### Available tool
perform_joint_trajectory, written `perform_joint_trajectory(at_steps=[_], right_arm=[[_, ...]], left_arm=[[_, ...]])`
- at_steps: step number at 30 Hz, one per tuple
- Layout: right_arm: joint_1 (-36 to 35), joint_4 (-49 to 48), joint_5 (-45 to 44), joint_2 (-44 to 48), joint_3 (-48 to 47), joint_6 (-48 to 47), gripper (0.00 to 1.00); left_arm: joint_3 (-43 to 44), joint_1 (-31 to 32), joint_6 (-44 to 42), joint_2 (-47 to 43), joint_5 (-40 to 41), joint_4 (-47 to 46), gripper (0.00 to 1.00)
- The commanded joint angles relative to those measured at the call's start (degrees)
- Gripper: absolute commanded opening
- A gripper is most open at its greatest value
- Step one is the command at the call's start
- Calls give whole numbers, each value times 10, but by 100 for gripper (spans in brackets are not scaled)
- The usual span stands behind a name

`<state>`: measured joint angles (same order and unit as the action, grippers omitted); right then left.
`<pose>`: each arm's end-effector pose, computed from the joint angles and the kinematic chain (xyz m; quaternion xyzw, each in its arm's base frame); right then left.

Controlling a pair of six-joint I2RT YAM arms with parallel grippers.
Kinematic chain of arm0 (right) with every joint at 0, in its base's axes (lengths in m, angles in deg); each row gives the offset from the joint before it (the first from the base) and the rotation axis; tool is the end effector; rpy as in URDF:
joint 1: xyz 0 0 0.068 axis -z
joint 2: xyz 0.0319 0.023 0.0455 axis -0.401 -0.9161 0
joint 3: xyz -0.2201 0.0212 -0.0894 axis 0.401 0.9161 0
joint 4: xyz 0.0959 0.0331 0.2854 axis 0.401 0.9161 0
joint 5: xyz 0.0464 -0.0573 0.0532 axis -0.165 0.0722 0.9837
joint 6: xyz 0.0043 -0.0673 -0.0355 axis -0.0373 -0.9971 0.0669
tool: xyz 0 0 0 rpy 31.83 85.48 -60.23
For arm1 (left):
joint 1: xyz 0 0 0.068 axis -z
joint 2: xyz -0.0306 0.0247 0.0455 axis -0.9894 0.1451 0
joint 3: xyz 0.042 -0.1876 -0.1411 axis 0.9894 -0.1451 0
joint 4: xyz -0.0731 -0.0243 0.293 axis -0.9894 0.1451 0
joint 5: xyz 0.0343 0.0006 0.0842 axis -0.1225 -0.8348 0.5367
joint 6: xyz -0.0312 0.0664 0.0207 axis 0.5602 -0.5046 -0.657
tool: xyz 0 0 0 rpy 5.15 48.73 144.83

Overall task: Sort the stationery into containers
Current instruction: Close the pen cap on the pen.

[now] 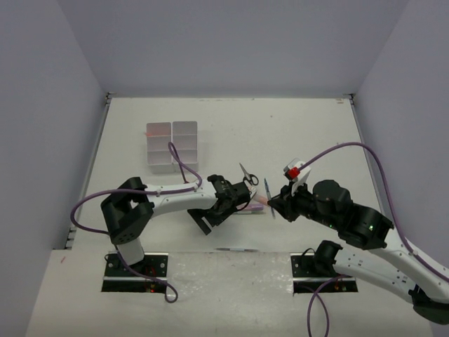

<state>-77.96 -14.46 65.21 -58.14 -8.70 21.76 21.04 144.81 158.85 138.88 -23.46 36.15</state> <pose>0.1336 0.1803 0.3161 -0.2733 0.7957 0.2872 0.4578 0.1609 -0.2799 0.0962 -0.3843 0.9118 0.0640 0.1301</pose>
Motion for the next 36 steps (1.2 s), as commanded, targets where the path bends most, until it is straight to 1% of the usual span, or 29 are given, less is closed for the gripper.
perform_joint_trajectory(at_steps=[1, 3, 4, 12, 21, 24, 27, 28, 29, 30, 32, 35, 36], right_arm=[[1, -18, 12, 4, 6, -6, 0], [1, -17, 12, -3, 4, -6, 0], [1, -17, 13, -6, 4, -7, 0], [1, -16, 16, -10, 2, -8, 0], [0, -16, 15, -8, 4, -8, 0], [0, -16, 14, -10, 3, -8, 0], [1, -18, 15, -10, 3, -8, 0], [0, -18, 14, -10, 3, -8, 0], [1, -19, 14, -10, 2, -9, 0], [1, -19, 14, -10, 2, -9, 0], [1, -17, 13, -9, 2, -9, 0], [0, -18, 12, -6, 3, -8, 0], [1, -17, 13, -5, 4, -7, 0]], left_arm=[[0, 2, 56, -9, 73, -9, 83], [-1, 2, 58, -6, 74, -13, 74], [-2, 2, 58, -4, 74, -14, 73], [-19, 1, 61, 16, 60, -27, 72], [-35, -6, 43, 45, 40, -59, 67], [-36, -9, 34, 51, 30, -64, 59], [-41, -9, 29, 50, 19, -71, 55], [-43, -9, 29, 49, 15, -72, 52], [-48, -9, 27, 49, 11, -77, 46], [-49, -9, 27, 49, 10, -77, 43], [-53, -11, 21, 49, 1, -81, 39], [-58, -15, 15, 48, -5, -85, 14], [-62, -17, 12, 47, -10, -87, 3]])
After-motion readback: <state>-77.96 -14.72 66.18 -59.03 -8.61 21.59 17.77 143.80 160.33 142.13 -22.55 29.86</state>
